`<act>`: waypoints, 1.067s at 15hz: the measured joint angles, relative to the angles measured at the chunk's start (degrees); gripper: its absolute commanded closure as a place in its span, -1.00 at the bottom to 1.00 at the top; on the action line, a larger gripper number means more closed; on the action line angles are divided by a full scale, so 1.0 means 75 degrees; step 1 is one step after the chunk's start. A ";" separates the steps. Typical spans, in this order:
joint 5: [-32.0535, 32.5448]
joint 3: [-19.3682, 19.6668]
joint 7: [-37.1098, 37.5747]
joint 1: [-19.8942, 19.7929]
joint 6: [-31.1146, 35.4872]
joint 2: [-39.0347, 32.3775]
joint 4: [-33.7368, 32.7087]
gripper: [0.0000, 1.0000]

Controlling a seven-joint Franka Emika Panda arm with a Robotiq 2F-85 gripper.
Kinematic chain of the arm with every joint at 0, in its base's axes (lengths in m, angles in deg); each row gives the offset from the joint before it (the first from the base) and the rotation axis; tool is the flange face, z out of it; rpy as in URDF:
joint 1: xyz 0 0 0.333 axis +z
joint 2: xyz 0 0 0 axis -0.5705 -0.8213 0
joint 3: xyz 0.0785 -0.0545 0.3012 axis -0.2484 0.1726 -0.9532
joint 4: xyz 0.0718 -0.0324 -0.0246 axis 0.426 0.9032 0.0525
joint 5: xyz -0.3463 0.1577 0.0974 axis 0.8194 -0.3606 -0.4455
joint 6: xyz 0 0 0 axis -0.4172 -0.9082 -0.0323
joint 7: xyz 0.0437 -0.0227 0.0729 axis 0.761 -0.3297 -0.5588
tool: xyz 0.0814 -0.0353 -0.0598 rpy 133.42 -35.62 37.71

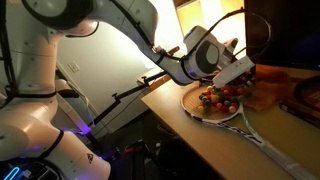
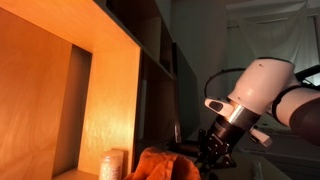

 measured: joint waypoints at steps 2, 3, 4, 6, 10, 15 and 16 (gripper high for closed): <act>0.0176 0.0760 0.0326 0.0859 0.0025 0.0178 0.0219 0.84; 0.0225 0.1026 0.0430 0.1210 0.0025 0.0237 0.0315 0.84; 0.0243 0.1219 0.0493 0.1502 0.0025 0.0271 0.0407 0.84; 0.0241 0.1336 0.0525 0.1829 -0.0003 0.0274 0.0578 0.84; 0.0214 0.0785 0.0514 0.1678 -0.0105 0.0222 0.0999 0.84; 0.0211 0.0046 0.0237 0.1013 -0.0125 0.0239 0.1113 0.83; 0.0215 -0.0051 0.0176 0.0907 -0.0125 0.0249 0.1113 0.83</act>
